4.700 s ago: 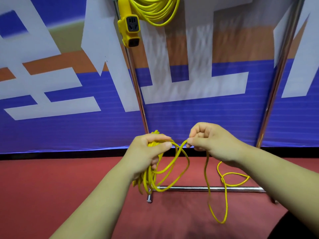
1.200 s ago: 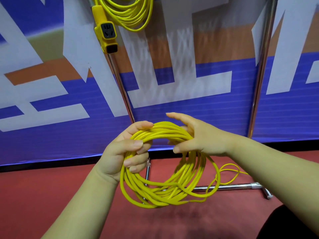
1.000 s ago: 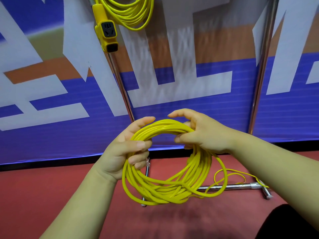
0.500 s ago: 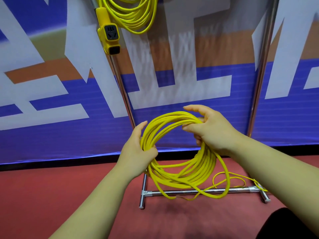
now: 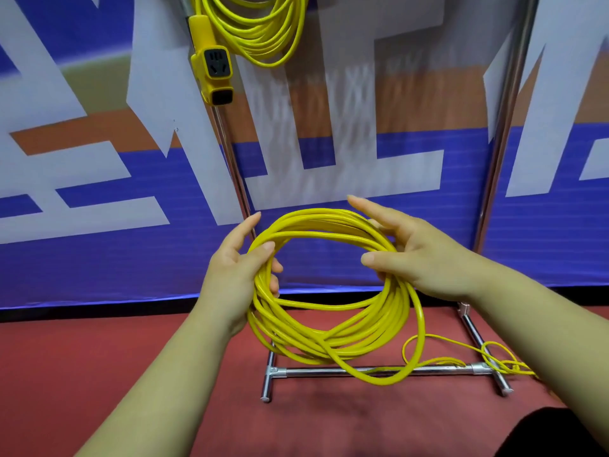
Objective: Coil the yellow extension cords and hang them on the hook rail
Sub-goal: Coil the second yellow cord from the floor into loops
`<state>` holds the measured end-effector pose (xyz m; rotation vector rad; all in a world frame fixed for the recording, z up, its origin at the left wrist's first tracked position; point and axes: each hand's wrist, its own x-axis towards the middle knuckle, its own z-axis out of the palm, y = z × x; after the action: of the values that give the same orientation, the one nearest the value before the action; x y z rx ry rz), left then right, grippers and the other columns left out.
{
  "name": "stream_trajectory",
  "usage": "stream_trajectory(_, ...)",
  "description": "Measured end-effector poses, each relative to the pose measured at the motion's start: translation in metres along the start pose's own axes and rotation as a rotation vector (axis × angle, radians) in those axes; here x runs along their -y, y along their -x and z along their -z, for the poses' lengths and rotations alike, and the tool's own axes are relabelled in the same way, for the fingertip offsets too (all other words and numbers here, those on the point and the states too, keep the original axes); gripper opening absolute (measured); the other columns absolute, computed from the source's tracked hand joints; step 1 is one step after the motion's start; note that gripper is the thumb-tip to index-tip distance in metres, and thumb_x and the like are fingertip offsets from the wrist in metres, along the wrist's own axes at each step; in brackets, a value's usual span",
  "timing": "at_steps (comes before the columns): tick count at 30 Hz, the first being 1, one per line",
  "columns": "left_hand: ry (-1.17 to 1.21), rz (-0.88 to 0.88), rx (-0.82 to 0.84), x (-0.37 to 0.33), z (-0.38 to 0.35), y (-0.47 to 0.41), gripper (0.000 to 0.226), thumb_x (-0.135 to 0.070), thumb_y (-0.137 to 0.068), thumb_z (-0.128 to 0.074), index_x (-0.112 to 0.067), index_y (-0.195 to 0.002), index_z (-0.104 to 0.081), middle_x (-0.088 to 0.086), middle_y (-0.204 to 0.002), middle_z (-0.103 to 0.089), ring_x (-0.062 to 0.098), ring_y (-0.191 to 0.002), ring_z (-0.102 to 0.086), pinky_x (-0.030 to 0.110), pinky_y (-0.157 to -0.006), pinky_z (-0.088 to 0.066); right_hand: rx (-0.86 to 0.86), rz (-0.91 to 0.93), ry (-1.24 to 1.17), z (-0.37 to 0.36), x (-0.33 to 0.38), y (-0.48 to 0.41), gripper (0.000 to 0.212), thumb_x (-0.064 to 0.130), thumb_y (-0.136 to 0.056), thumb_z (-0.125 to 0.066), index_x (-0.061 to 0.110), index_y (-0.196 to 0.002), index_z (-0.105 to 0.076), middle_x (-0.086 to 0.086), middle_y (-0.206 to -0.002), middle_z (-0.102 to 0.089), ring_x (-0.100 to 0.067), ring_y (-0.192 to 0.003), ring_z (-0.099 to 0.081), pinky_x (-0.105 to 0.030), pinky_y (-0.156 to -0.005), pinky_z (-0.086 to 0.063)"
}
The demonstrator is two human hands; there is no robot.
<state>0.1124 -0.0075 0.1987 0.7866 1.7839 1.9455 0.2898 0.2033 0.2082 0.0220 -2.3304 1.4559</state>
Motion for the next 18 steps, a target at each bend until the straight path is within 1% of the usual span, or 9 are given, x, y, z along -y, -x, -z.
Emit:
stream_trajectory(1,-0.002,0.011,0.011,0.000,0.001,0.000,0.049,-0.011,-0.098,-0.058,-0.032,-0.142,-0.052,0.019,-0.072,-0.063,0.026,-0.046,-0.055,0.028,-0.044,-0.046,-0.011,0.032,0.074,-0.002,0.000,0.000,0.072,0.002,-0.094,-0.063,0.045,-0.147,-0.038,0.027,-0.101,-0.065,0.000,-0.070,-0.058,-0.016,-0.072,-0.048)
stream_trajectory(2,-0.003,0.027,0.034,-0.001,0.000,0.001,0.048,-0.010,-0.097,-0.059,-0.030,-0.141,-0.054,0.019,-0.075,-0.065,0.026,-0.045,-0.055,0.028,-0.043,-0.047,-0.028,0.054,0.124,-0.004,-0.001,0.000,0.067,0.003,-0.095,-0.061,0.040,-0.147,-0.041,0.031,-0.101,-0.063,0.002,-0.071,-0.058,-0.013,-0.072,-0.046)
stream_trajectory(4,0.004,0.060,0.108,-0.004,0.001,0.004,0.051,-0.012,-0.091,-0.063,-0.029,-0.139,-0.056,0.020,-0.086,-0.070,0.026,-0.043,-0.057,0.028,-0.042,-0.049,-0.067,0.059,0.154,-0.005,-0.005,-0.002,0.058,0.003,-0.097,-0.059,0.039,-0.141,-0.050,0.024,-0.103,-0.060,-0.001,-0.070,-0.058,-0.012,-0.070,-0.044)
stream_trajectory(6,0.007,0.068,0.203,-0.007,0.004,0.005,0.066,-0.011,-0.083,-0.072,-0.035,-0.141,-0.052,0.021,-0.093,-0.070,0.027,-0.043,-0.059,0.030,-0.044,-0.052,-0.080,0.052,0.140,-0.006,-0.008,-0.004,0.052,0.002,-0.097,-0.057,0.041,-0.132,-0.060,0.014,-0.102,-0.060,-0.005,-0.067,-0.056,-0.016,-0.068,-0.045)
stream_trajectory(9,0.035,0.067,0.308,-0.011,0.008,0.008,0.077,-0.009,-0.080,-0.066,-0.046,-0.144,-0.045,0.020,-0.082,-0.063,0.030,-0.045,-0.060,0.031,-0.045,-0.053,-0.107,0.043,0.147,-0.010,-0.013,-0.005,0.048,0.002,-0.096,-0.057,0.041,-0.122,-0.068,0.012,-0.088,-0.060,-0.007,-0.064,-0.055,-0.019,-0.066,-0.044)
stream_trajectory(11,0.121,0.078,0.376,-0.014,0.007,0.011,0.083,-0.007,-0.077,-0.069,-0.051,-0.143,-0.045,0.019,-0.075,-0.054,0.029,-0.044,-0.059,0.031,-0.045,-0.052,-0.151,0.047,0.125,-0.012,-0.014,-0.005,0.047,-0.001,-0.095,-0.056,0.039,-0.116,-0.070,0.012,-0.087,-0.062,-0.005,-0.066,-0.057,-0.014,-0.065,-0.041)
stream_trajectory(13,0.220,0.077,0.427,-0.017,0.003,0.014,0.084,-0.010,-0.071,-0.073,-0.049,-0.142,-0.050,0.016,-0.072,-0.048,0.028,-0.046,-0.059,0.034,-0.049,-0.055,-0.209,0.058,0.106,-0.015,-0.013,-0.009,0.048,-0.004,-0.094,-0.055,0.038,-0.110,-0.071,0.007,-0.091,-0.064,-0.004,-0.067,-0.057,-0.011,-0.065,-0.039)
stream_trajectory(16,0.363,0.094,0.498,-0.019,-0.004,0.017,0.080,-0.012,-0.066,-0.087,-0.037,-0.137,-0.060,0.011,-0.073,-0.051,0.029,-0.056,-0.068,0.043,-0.061,-0.061,-0.298,0.070,0.122,-0.020,-0.014,-0.014,0.052,-0.007,-0.092,-0.053,0.040,-0.105,-0.072,0.005,-0.089,-0.061,-0.005,-0.066,-0.054,-0.014,-0.064,-0.041)
stream_trajectory(18,0.442,0.115,0.549,-0.017,-0.007,0.019,0.072,-0.018,-0.066,-0.091,-0.031,-0.132,-0.065,0.010,-0.077,-0.056,0.024,-0.054,-0.067,0.039,-0.059,-0.060,-0.349,0.059,0.106,-0.023,-0.015,-0.015,0.052,-0.007,-0.092,-0.054,0.040,-0.103,-0.072,0.007,-0.090,-0.063,-0.005,-0.064,-0.056,-0.013,-0.064,-0.042)
